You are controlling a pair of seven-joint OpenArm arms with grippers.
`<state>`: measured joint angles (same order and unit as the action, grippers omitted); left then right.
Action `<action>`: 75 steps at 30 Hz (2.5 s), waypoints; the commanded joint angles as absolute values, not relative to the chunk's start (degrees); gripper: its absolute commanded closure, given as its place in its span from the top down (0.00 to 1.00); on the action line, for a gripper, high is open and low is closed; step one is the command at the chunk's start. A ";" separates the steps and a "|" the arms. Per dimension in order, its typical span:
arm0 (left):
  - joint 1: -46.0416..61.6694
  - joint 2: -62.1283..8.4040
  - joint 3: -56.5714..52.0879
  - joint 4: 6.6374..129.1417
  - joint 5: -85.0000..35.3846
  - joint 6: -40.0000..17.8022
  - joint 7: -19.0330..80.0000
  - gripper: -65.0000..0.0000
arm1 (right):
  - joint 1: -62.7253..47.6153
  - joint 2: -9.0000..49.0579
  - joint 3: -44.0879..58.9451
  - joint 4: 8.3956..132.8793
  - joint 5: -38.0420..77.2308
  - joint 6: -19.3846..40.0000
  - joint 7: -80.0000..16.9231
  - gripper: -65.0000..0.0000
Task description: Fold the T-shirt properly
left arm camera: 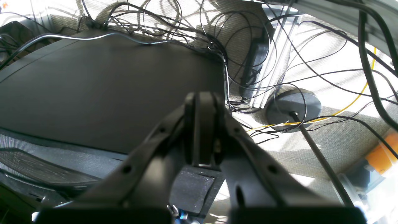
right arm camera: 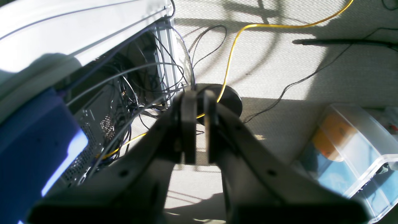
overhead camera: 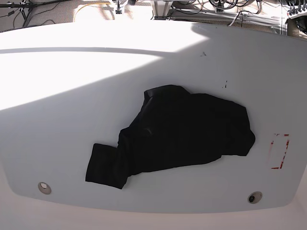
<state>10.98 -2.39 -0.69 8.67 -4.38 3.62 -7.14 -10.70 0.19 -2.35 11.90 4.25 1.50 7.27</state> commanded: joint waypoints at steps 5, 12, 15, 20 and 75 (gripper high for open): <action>12.00 -2.57 -0.13 6.91 -4.00 3.57 -8.69 0.02 | -16.38 1.21 -2.18 17.00 4.33 1.14 8.55 0.04; 14.61 -2.71 -0.44 9.33 -4.08 3.55 -9.17 0.01 | -19.11 1.57 -2.20 20.19 3.94 1.10 8.75 0.04; 16.77 -2.79 -0.53 11.56 -4.13 3.55 -9.57 0.01 | -21.09 1.78 -2.20 22.49 3.71 1.09 9.00 0.04; 19.42 -2.97 -0.43 14.87 -4.18 3.56 -9.52 0.01 | -23.79 1.93 -2.11 25.72 3.62 1.17 9.08 0.04; 42.01 -5.82 0.12 44.45 -3.25 3.52 -11.90 0.01 | -51.07 4.11 -2.22 61.15 3.15 -0.87 8.49 0.03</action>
